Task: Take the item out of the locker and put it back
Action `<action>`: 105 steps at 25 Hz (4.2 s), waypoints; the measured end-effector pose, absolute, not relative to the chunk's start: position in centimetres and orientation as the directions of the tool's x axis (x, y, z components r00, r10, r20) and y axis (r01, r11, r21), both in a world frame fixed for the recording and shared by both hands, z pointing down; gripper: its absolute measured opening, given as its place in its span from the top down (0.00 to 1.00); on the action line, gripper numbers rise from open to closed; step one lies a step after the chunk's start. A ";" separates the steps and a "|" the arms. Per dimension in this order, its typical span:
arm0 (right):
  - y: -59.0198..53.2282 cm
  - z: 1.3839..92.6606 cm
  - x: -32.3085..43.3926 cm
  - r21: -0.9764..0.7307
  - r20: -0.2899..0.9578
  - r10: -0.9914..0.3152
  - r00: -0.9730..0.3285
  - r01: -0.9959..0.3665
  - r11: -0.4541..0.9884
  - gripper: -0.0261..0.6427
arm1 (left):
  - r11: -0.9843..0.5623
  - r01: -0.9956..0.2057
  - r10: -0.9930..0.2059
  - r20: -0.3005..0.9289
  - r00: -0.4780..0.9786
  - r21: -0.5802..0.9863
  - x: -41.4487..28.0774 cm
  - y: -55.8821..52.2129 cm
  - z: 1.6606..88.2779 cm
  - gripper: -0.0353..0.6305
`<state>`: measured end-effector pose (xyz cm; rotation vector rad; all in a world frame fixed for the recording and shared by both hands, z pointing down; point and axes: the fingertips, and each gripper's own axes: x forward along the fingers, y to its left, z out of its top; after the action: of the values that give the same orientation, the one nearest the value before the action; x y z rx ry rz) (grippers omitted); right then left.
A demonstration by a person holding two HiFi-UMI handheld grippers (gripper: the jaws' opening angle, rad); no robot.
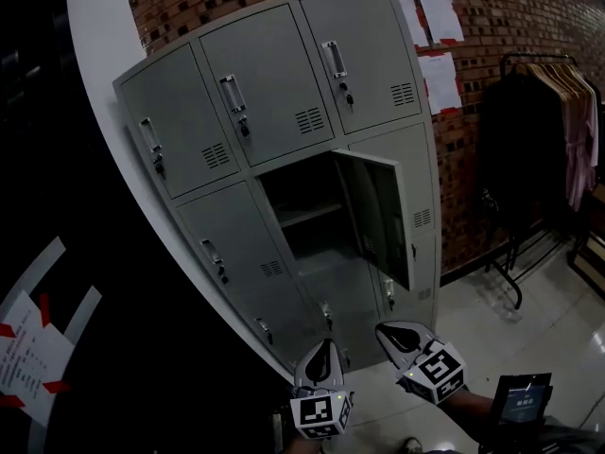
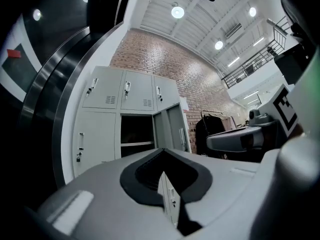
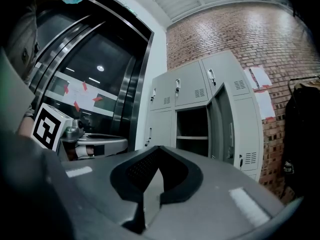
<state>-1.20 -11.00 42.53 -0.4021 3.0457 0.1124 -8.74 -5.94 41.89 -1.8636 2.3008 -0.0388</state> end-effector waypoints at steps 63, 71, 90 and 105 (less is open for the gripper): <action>-44.5 37.5 -33.7 0.138 -0.112 -0.324 -0.939 -0.338 0.931 0.97 | 0.183 -0.969 -0.975 -0.159 -0.156 -0.168 -38.9 -42.2 36.9 0.95; -45.8 36.7 -37.3 0.205 -0.065 -0.301 -0.951 -0.308 0.929 0.78 | 0.188 -0.969 -0.973 -0.163 -0.162 -0.162 -39.6 -41.4 37.0 0.95; -51.0 38.8 -45.4 0.285 0.276 -0.303 -0.912 -0.224 0.932 0.45 | 0.174 -0.976 -0.973 -0.177 -0.149 -0.134 -41.0 -39.7 36.6 0.95; -50.9 39.3 -44.9 0.404 0.301 -0.359 -0.883 -0.223 0.887 0.80 | 0.169 -0.978 -0.974 -0.171 -0.147 -0.122 -41.3 -38.5 36.0 0.95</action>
<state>-44.91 -50.87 39.30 -0.5473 3.4136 0.6509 -41.28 -38.50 36.04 -1.8992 2.2318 0.0271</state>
